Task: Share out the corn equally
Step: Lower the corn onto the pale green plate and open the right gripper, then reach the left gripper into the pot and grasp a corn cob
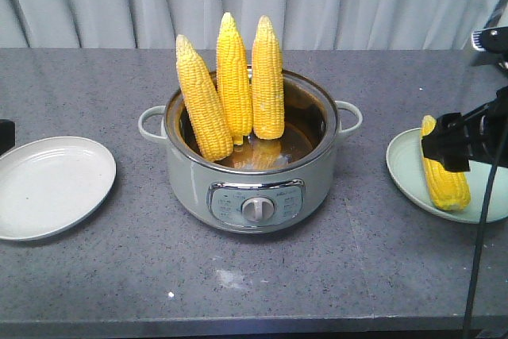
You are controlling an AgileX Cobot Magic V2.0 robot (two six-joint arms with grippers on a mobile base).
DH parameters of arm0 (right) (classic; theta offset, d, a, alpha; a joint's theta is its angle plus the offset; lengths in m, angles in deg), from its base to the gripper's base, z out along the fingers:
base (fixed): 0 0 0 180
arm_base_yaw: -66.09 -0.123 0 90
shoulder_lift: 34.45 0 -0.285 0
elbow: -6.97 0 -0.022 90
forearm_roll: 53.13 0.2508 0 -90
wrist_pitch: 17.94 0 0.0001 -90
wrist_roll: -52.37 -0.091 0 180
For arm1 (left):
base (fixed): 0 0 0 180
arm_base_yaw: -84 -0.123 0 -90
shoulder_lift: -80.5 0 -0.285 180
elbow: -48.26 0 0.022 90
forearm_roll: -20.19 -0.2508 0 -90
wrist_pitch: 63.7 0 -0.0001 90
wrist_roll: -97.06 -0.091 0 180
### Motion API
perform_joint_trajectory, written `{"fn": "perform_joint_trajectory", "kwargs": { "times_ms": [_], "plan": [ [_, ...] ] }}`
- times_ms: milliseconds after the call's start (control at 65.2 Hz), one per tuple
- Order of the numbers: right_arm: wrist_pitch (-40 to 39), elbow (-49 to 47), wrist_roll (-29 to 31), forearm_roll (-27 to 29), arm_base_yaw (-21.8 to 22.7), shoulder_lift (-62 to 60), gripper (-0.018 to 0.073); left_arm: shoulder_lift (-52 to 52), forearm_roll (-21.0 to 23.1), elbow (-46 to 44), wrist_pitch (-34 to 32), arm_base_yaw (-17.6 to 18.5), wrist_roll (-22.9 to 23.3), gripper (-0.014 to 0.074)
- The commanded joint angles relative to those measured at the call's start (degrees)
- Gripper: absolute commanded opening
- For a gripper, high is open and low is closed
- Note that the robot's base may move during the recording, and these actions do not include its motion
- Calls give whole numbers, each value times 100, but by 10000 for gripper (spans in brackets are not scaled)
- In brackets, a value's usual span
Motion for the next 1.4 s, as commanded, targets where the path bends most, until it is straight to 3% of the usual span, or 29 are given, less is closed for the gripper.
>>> {"fn": "perform_joint_trajectory", "kwargs": {
  "times_ms": [0, 123, 291, 399, 644, 797, 1380],
  "plan": [
    [-268, 129, 20, -32, -223, -510, 560, -67, 215, -175, -425, 33, 19, 584],
    [-274, 445, 20, 22, -354, -1017, 560, -180, 232, -175, -414, 33, 19, 584],
    [-164, 591, 41, 23, -354, -1510, 560, -594, 699, -177, -459, 33, -121, 584],
    [-258, 591, 41, 23, -354, -1651, 560, -963, 1366, -177, -540, 33, -672, 584],
    [-317, 591, 41, 23, -354, -1680, 560, -1918, 3222, -177, -733, 33, -2471, 584],
    [-316, 591, 41, 23, -331, -1680, 560, -2488, 3982, -253, -798, 33, -3053, 584],
    [-316, 591, 41, 23, -331, -1680, 560, -4542, 4229, -2120, -432, 50, -3174, 584]
  ]
}}
